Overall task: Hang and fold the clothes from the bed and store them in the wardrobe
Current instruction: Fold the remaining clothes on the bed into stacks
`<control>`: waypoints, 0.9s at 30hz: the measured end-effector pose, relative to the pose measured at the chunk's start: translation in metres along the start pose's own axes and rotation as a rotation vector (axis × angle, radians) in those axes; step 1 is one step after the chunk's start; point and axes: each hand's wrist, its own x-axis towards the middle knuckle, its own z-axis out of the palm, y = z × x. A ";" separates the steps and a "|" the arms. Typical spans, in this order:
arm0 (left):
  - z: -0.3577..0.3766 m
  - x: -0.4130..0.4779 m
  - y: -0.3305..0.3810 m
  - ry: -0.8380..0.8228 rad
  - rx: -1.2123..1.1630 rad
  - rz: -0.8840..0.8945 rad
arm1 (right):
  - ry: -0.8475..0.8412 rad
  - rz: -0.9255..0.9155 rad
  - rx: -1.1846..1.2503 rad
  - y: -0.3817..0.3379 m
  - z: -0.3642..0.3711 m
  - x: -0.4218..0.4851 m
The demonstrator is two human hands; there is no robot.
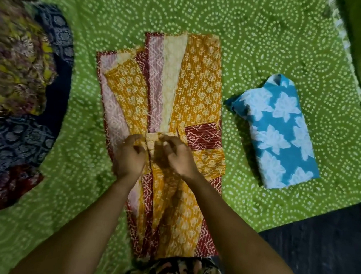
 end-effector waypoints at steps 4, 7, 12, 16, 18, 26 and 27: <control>-0.022 0.020 -0.009 0.035 -0.099 -0.107 | 0.048 0.058 0.136 -0.023 0.024 0.027; -0.036 0.040 -0.018 0.075 -0.146 -0.214 | 0.048 0.056 0.140 -0.035 0.040 0.042; -0.050 0.065 -0.023 0.070 -0.209 -0.246 | 0.068 0.026 0.054 -0.049 0.057 0.059; -0.054 0.075 -0.022 0.047 -0.200 -0.284 | 0.075 -0.016 -0.060 -0.054 0.065 0.066; -0.055 0.077 -0.019 0.047 -0.205 -0.311 | 0.080 -0.061 -0.143 -0.056 0.068 0.069; -0.053 0.103 -0.009 -0.091 -0.491 -0.498 | 0.072 -0.060 -0.234 -0.059 0.079 0.078; -0.052 0.107 -0.008 -0.109 -0.557 -0.535 | 0.093 -0.044 -0.206 -0.060 0.079 0.078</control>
